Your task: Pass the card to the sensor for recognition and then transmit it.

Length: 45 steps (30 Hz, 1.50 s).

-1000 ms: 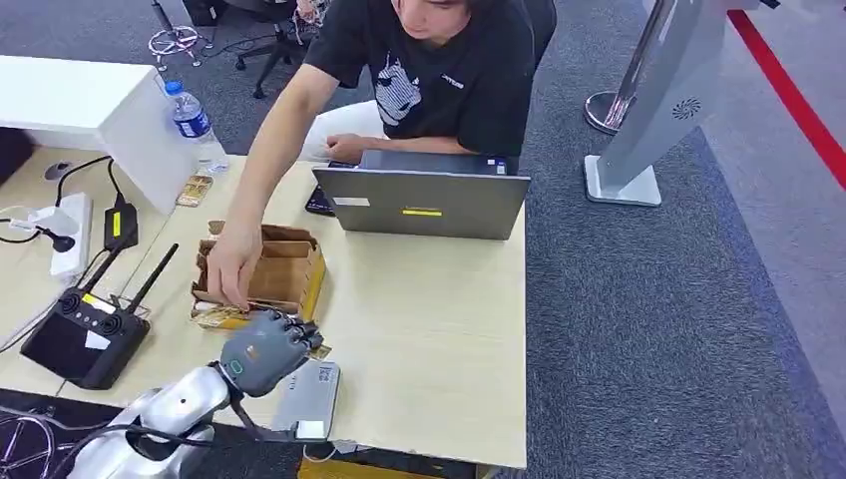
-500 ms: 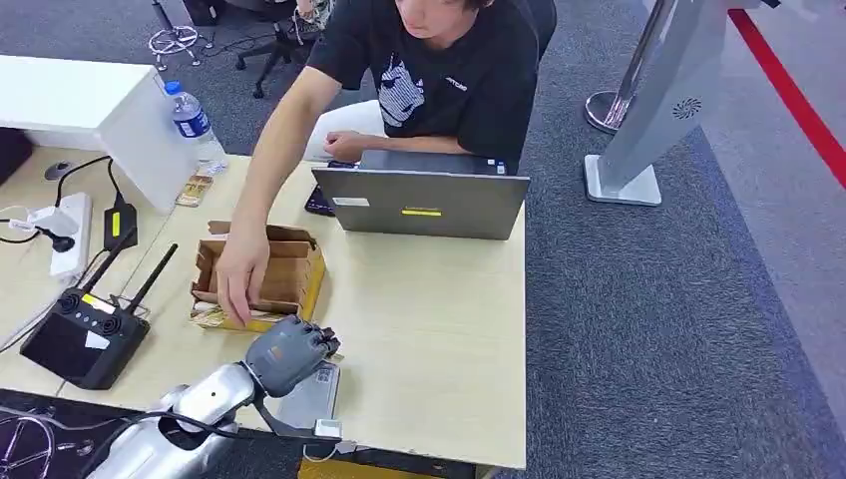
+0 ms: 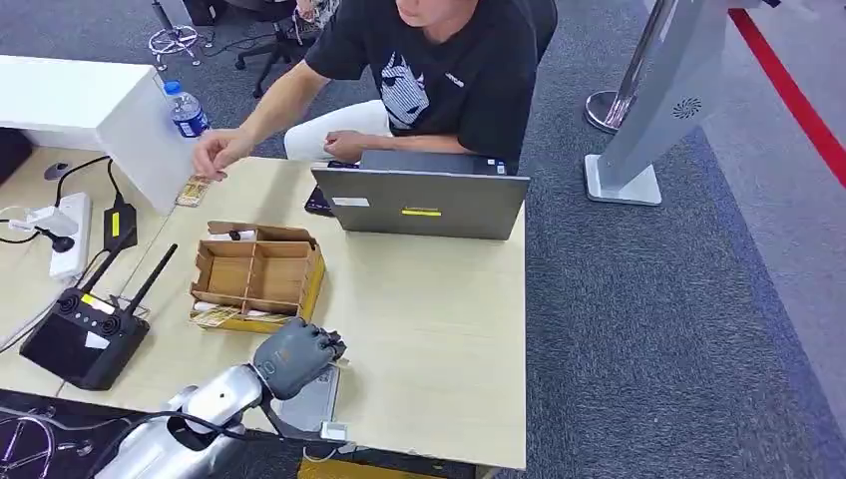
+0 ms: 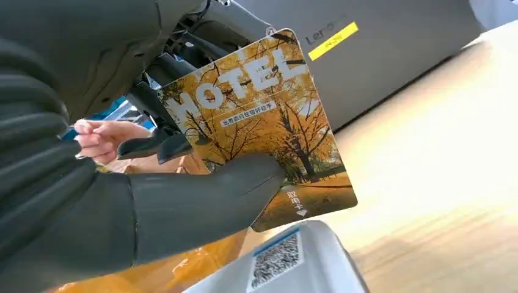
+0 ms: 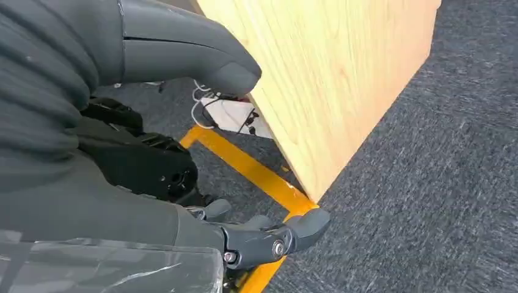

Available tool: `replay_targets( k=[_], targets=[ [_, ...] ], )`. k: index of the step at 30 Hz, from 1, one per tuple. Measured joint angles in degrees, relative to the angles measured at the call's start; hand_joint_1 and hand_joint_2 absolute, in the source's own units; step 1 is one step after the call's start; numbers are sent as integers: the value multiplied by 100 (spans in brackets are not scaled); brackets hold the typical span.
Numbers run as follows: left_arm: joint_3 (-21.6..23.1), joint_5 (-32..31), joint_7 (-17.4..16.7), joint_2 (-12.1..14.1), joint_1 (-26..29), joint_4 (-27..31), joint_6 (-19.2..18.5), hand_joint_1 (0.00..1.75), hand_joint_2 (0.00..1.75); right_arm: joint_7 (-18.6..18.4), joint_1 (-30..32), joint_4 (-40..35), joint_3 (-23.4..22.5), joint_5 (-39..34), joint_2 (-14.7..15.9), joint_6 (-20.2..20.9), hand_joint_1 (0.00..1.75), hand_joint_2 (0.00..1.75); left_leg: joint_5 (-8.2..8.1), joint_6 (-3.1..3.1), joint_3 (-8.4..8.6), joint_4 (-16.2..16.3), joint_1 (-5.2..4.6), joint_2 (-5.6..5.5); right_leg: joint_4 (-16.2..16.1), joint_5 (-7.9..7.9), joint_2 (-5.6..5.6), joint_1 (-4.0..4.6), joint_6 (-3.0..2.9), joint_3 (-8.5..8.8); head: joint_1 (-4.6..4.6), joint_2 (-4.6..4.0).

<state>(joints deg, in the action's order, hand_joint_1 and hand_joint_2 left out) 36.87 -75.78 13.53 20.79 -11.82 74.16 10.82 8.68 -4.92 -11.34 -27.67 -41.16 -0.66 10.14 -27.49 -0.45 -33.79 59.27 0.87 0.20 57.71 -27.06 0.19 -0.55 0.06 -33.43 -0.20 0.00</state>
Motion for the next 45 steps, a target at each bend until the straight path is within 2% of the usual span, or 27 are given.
replay_targets(
  k=[17,21,25,28,34,38,40,45],
  targets=[
    [50,-9,0,-28,-26,-29,7,175,175,-2,0,0,0,0,-4,-2,0,175,0,0,0,0,0,0,0,0,0,0,0,0,0,0],
    [53,-83,-39,-46,-35,-48,158,175,175,-5,2,0,0,35,-4,-2,0,175,0,0,0,0,0,0,0,0,0,0,0,0,0,0],
    [50,-118,-239,-94,-138,-74,429,175,175,-9,3,0,0,101,-2,-9,0,175,2,-1,1,1,0,0,0,1,0,0,0,0,0,0],
    [17,-146,-385,-96,-493,-101,555,175,175,-35,1,0,0,131,-4,-48,0,175,13,3,-4,2,1,-5,1,5,-7,1,-2,-1,2,0],
    [-542,460,-518,-94,-1850,-341,568,175,175,-116,-52,0,17,337,-4,-138,0,175,30,-6,-7,2,4,-14,7,23,-15,3,-14,-4,-2,0],
    [-940,833,-301,-63,-2742,-687,328,175,175,-160,-94,0,26,398,-11,-173,0,175,33,-10,-9,1,8,-14,9,26,-13,6,-16,-3,0,0],
    [-1108,905,-208,-9,-2943,-778,347,175,175,-160,-104,0,26,398,-20,-173,0,175,33,-10,-6,1,8,-8,9,26,-7,6,-16,-4,0,0],
    [-1303,979,-188,70,-2982,-853,448,175,175,-166,-109,0,50,400,-26,-173,0,175,33,-10,-10,-1,9,-12,9,24,-10,6,-17,-8,0,0]
  ],
)
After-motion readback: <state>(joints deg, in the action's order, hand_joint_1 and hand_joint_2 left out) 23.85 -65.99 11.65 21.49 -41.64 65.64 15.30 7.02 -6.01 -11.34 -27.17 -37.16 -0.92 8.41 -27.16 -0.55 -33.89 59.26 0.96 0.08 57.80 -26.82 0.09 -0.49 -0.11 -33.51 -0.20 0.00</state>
